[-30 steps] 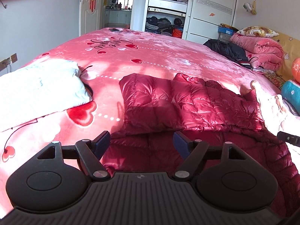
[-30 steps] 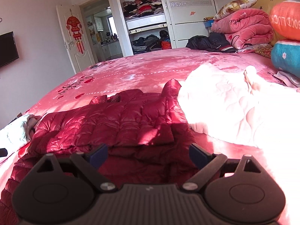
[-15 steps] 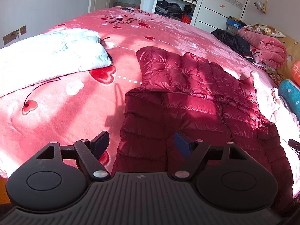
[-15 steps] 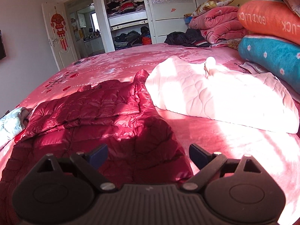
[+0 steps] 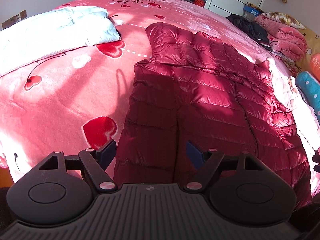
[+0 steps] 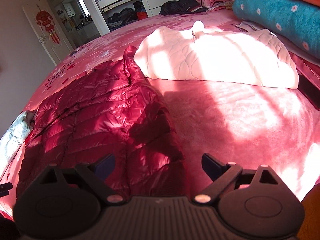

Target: Fold large clothes

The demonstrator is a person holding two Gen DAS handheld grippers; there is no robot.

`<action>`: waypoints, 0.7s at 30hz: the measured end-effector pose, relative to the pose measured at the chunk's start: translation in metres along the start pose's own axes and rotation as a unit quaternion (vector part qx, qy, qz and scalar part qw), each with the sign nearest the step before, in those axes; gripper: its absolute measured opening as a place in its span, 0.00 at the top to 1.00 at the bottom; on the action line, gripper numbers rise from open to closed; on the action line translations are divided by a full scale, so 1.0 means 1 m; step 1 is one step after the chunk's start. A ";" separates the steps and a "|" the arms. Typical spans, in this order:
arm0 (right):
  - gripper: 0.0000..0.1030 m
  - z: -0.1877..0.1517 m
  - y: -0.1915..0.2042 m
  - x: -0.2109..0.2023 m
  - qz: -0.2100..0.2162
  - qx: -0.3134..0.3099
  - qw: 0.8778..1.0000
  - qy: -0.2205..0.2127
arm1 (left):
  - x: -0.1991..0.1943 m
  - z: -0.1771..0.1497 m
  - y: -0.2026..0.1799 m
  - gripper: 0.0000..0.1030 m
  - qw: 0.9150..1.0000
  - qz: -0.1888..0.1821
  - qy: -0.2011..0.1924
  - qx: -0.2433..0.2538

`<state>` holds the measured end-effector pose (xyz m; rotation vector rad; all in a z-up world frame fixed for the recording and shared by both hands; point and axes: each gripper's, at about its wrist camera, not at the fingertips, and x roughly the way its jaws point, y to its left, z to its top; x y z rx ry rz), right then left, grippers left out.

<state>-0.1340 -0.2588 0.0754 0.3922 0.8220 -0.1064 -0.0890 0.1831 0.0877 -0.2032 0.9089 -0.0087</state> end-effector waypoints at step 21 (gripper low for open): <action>0.44 -0.015 0.006 0.042 0.068 -0.004 0.977 0.203 | 0.032 -0.028 0.019 0.08 0.997 0.000 0.073 -0.015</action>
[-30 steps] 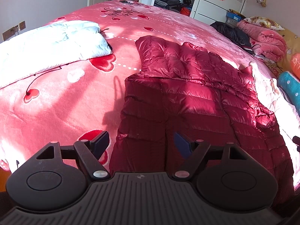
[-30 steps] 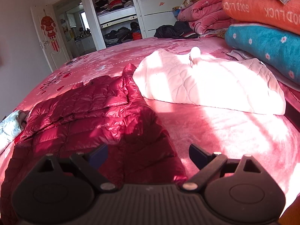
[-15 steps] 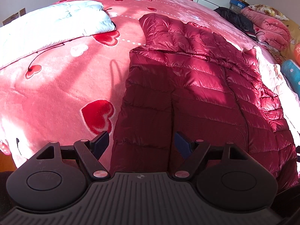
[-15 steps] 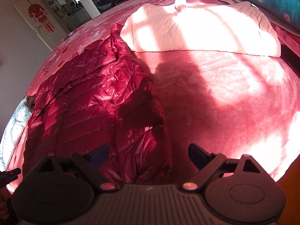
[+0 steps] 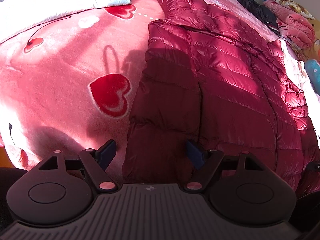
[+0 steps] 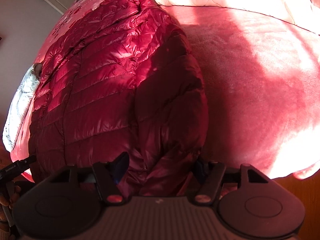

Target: Fold large clothes

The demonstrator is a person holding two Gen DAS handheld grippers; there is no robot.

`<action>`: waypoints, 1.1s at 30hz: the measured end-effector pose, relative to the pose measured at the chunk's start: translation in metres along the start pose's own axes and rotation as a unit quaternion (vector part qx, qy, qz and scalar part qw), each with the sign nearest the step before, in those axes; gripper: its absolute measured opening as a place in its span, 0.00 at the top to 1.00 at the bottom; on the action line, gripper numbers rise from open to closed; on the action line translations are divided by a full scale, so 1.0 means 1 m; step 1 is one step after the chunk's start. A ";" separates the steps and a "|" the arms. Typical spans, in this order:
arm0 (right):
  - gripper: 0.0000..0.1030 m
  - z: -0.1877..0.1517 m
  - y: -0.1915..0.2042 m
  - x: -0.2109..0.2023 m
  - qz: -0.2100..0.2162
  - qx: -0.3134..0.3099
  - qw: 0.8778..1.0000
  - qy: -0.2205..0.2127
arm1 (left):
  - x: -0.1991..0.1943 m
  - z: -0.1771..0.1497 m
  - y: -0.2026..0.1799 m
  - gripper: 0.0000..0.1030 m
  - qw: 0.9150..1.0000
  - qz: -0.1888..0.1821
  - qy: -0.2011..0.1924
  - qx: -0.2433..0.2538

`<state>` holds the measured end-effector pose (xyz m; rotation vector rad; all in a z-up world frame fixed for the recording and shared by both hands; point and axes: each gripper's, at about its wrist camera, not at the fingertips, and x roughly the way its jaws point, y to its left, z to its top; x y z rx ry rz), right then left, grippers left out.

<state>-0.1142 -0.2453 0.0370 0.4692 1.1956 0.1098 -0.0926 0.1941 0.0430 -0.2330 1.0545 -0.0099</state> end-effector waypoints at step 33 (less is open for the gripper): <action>0.97 -0.025 0.015 -0.041 0.132 0.015 0.987 -0.091 | -0.051 0.003 -0.006 0.94 0.983 -0.170 -0.050 -0.044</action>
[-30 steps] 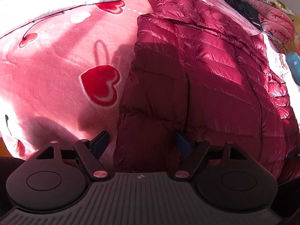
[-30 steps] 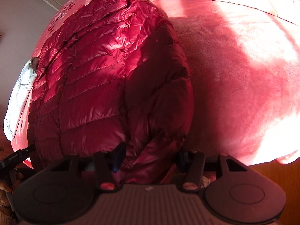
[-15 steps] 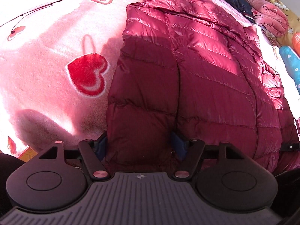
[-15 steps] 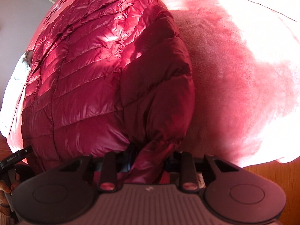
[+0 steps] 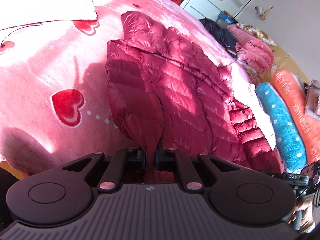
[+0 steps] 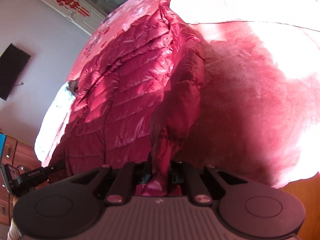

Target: Fold large clothes

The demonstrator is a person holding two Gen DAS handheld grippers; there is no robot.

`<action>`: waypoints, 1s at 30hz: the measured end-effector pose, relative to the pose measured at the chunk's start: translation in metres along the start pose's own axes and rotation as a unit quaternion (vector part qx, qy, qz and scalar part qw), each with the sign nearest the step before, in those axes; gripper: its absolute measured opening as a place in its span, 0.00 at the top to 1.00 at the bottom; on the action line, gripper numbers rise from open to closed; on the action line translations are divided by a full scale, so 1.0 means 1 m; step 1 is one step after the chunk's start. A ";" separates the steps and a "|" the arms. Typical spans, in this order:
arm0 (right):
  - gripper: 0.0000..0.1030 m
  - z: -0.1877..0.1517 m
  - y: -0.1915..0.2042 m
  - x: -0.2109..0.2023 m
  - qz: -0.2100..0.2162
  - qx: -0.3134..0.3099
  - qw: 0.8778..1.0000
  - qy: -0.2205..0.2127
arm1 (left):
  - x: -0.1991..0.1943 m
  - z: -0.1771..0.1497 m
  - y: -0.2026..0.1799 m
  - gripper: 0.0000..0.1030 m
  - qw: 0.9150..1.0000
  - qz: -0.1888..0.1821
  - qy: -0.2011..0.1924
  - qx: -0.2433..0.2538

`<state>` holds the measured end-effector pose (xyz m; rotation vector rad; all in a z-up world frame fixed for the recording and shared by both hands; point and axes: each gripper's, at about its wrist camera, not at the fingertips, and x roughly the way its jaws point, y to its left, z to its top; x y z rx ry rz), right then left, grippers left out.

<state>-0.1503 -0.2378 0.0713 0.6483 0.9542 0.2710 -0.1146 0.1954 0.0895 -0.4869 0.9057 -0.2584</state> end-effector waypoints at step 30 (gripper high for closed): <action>0.98 0.021 -0.011 -0.056 0.269 0.261 0.912 -0.164 | -0.077 0.083 0.047 0.95 0.964 -0.093 -0.130 -0.212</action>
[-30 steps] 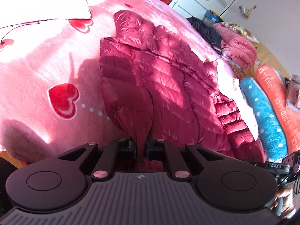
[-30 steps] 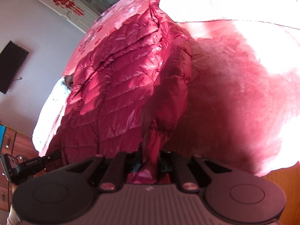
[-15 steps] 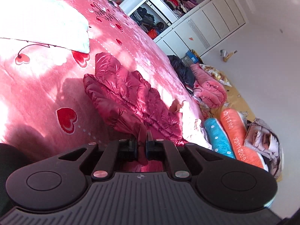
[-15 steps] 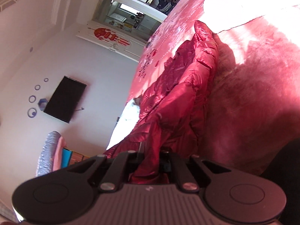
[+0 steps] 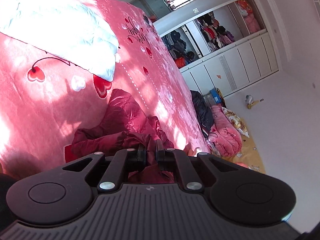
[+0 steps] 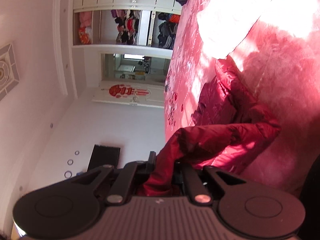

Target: Fold large clothes

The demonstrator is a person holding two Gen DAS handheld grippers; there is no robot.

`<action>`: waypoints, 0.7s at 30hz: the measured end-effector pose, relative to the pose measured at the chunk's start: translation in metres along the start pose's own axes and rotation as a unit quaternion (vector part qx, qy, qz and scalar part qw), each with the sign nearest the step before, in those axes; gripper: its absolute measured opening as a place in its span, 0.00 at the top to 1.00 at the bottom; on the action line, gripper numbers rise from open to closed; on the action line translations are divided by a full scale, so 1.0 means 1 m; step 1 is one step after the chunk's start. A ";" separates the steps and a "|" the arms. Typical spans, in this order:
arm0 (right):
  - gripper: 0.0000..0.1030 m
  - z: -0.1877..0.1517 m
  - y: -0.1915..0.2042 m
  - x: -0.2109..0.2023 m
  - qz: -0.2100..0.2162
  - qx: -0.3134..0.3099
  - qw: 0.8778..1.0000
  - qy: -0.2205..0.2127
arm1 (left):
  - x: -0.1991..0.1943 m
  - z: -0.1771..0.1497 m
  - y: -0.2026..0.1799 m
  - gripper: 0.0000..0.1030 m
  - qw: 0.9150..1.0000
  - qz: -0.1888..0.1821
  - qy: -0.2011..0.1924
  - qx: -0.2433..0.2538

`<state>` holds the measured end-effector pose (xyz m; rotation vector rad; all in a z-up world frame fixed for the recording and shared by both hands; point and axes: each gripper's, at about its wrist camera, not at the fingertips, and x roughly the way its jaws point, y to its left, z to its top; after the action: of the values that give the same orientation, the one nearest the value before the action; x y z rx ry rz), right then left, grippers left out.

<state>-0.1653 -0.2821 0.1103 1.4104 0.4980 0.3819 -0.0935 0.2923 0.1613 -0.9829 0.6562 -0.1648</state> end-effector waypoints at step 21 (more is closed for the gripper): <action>0.93 0.124 -0.054 0.149 -0.120 0.017 0.991 -0.055 | 0.219 0.064 0.012 0.91 0.994 0.102 0.015 -0.038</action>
<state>0.0243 -0.3129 0.0519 1.3776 0.5790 0.1019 0.1169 0.2539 0.0799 -0.9806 0.7919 0.0260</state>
